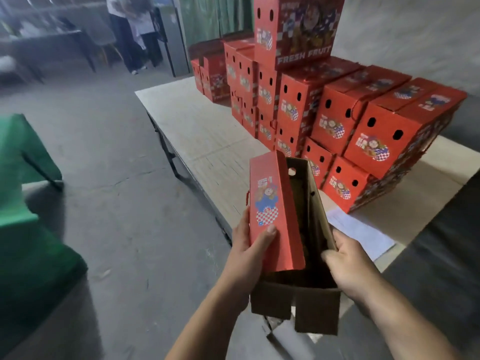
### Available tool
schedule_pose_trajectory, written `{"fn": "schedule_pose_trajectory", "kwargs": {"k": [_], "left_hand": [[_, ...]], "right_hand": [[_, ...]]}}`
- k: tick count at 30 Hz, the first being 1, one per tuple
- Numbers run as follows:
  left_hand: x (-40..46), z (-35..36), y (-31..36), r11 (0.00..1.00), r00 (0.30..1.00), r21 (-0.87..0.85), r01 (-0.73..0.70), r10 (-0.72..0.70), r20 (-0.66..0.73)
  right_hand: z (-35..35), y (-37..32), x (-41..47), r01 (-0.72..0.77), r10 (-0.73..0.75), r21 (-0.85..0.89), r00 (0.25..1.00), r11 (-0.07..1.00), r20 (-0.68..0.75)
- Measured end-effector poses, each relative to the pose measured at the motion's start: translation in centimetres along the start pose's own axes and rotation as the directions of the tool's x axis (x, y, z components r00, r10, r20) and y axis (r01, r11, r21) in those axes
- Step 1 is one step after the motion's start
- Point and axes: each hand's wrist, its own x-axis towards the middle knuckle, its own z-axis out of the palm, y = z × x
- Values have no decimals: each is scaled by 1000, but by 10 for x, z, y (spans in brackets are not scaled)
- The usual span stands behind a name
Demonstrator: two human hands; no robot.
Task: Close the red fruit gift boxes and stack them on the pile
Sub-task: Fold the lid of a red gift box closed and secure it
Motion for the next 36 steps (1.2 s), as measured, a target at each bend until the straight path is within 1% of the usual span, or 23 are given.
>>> {"fn": "schedule_pose_trajectory", "kwargs": {"k": [4, 7, 9, 12, 14, 18, 22, 25, 27, 29, 31, 33, 35, 36], "left_hand": [[38, -70, 19, 999, 999, 47, 0, -2, 37], [70, -122, 38, 996, 997, 89, 6, -13, 77], [90, -153, 51, 994, 996, 105, 15, -24, 91], [120, -190, 64, 995, 996, 99, 32, -40, 81], [146, -210, 73, 994, 994, 97, 46, -55, 91], [216, -234, 89, 988, 990, 140, 72, -87, 109], [305, -242, 110, 989, 986, 116, 93, -108, 129], [370, -243, 129, 983, 975, 122, 135, -154, 163], [413, -242, 142, 985, 970, 131, 110, -135, 200], [456, -241, 153, 979, 973, 188, 84, -121, 197], [496, -241, 161, 960, 975, 278, 35, -94, 200], [533, -245, 161, 920, 976, 391, -8, -78, 204], [564, -256, 158, 871, 972, 487, -63, -57, 228], [578, -266, 156, 845, 963, 527, -89, -63, 264]], "right_hand": [[64, -42, 30, -23, 22, -11, 999, 1000, -35], [108, -74, 56, -22, 22, 4, 994, 1000, -104], [134, -93, 69, -49, 50, 6, 991, 999, -128], [168, -115, 94, -83, 80, -18, 989, 996, -123], [185, -127, 117, -77, 77, 10, 989, 997, -123], [203, -152, 177, -91, 100, 100, 991, 991, -84], [205, -182, 257, -97, 101, 101, 994, 990, -41], [202, -205, 316, -122, 130, 114, 989, 986, -71], [201, -221, 351, -119, 138, 149, 983, 982, -123], [206, -237, 382, -108, 137, 195, 980, 975, -146], [217, -250, 409, -127, 157, 185, 975, 974, -156], [237, -257, 428, -189, 212, 153, 965, 970, -152], [265, -257, 437, -263, 292, 204, 948, 943, -127], [282, -258, 437, -289, 319, 222, 941, 931, -115]]}}
